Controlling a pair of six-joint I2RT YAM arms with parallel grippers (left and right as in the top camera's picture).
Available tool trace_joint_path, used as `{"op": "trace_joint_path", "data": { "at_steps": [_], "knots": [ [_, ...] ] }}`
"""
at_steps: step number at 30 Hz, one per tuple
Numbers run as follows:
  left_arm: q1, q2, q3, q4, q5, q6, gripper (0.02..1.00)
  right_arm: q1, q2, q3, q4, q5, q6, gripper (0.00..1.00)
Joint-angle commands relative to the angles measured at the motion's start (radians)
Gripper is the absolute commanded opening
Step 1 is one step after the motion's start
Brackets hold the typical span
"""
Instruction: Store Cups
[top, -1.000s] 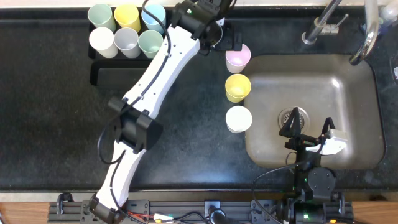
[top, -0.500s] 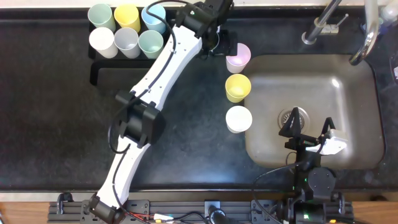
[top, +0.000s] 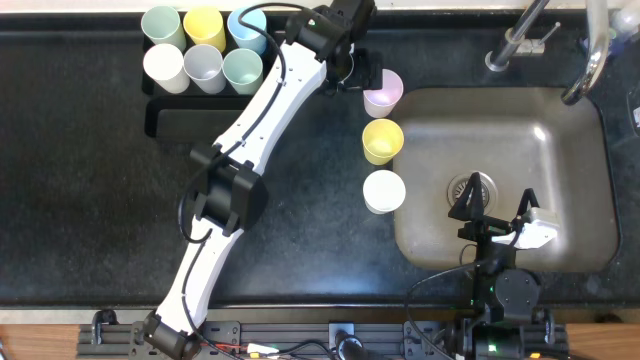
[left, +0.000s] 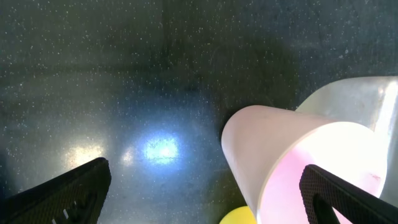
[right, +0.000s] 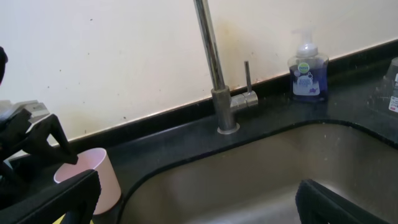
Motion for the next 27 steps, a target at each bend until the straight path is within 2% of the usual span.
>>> {"op": "trace_joint_path", "data": {
  "at_steps": [1, 6, 8, 11, 13, 14, 15, 27],
  "knots": [
    [0.002, 0.029, 0.032, 0.000, 0.014, -0.018, 0.996, 0.002, -0.009, -0.013, 0.006, 0.002, 0.004, 0.998],
    [0.002, 0.029, 0.032, -0.014, 0.033, -0.017, 0.993, 0.002, -0.009, -0.013, 0.006, 0.002, 0.004, 0.998],
    [0.002, 0.029, 0.032, -0.013, 0.033, -0.018, 0.952, 0.002, -0.009, -0.013, 0.006, 0.002, 0.004, 0.996],
    [0.002, 0.029, 0.032, -0.013, 0.025, -0.017, 0.649, 0.002, -0.009, -0.013, 0.006, 0.002, 0.004, 0.996],
    [0.002, 0.029, 0.032, -0.012, 0.025, -0.018, 0.220, 0.002, -0.009, -0.013, 0.006, 0.002, 0.004, 0.996],
    [0.002, 0.029, 0.032, -0.012, 0.025, -0.018, 0.091, 0.002, -0.009, -0.013, 0.006, 0.002, 0.004, 0.998],
    [0.002, 0.029, 0.032, -0.012, 0.025, -0.018, 0.038, 0.002, -0.009, -0.013, 0.006, 0.002, 0.004, 0.998],
    [0.035, -0.018, 0.032, -0.030, 0.003, -0.039, 0.036, 0.002, -0.009, -0.013, 0.006, 0.002, 0.004, 0.998]
  ]
}}
